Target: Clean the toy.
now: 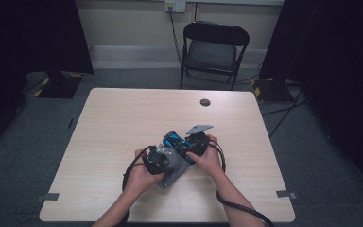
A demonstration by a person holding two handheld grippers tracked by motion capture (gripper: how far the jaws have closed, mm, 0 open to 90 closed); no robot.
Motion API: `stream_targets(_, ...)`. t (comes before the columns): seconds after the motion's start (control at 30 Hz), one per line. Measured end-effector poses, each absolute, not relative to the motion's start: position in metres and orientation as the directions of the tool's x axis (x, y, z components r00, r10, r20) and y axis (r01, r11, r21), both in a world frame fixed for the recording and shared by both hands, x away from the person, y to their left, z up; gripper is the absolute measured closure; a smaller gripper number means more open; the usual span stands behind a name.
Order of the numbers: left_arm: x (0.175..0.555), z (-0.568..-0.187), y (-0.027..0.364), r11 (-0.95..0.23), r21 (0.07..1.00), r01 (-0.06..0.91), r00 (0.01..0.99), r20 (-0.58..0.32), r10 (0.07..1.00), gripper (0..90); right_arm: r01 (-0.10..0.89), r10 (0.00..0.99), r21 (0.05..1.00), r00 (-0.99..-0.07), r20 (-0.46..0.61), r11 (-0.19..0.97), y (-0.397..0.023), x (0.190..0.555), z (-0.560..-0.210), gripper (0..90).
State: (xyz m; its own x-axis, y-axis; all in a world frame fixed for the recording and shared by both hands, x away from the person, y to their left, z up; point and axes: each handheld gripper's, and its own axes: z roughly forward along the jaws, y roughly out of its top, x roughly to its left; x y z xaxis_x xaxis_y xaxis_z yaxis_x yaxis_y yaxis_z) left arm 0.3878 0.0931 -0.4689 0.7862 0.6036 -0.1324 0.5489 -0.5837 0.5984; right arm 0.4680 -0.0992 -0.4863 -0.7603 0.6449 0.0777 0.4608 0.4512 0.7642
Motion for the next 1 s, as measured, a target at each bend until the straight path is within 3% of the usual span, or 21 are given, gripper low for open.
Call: stream_targets(1.0, 0.366, -0.468, 0.049, -0.613, 0.631, 0.476, 0.862, -0.198, 0.466, 74.6, 0.468, 0.643, 0.759, -0.761, 0.085, 0.453, -0.099, 0.469, -0.486, 35.2)
